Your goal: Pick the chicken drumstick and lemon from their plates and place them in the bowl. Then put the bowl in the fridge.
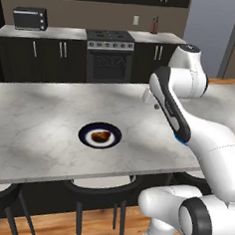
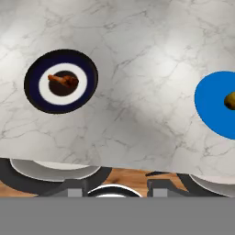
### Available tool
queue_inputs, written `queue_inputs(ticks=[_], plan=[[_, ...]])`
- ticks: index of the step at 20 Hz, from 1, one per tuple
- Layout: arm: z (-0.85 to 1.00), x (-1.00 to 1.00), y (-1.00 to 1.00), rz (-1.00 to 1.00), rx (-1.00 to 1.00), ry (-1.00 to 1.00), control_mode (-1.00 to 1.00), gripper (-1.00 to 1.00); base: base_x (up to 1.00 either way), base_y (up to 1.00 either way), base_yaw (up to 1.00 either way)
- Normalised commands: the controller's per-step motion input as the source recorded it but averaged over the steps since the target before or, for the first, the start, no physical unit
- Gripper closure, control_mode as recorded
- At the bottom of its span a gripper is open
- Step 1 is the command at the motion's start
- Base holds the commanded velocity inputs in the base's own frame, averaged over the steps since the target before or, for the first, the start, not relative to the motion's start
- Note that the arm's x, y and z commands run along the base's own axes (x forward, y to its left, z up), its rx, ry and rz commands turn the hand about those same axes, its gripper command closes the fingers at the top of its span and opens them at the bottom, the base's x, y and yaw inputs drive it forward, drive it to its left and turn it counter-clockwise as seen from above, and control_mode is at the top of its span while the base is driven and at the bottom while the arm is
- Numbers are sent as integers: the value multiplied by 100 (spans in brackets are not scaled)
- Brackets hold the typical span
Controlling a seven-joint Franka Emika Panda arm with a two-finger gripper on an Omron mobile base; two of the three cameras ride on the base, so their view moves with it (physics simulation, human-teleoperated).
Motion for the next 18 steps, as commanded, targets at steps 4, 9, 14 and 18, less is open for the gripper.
queue_inputs(ticks=[4,9,14,18], plan=[[-5,-10,3,0,0,0,-100,-100,0,0,0],[-31,-8,33,-18,0,3,-100,-100,0,0,0],[-44,0,41,-13,1,0,-100,-100,0,0,0],[-32,2,33,-16,12,0,-100,-100,0,0,0]])
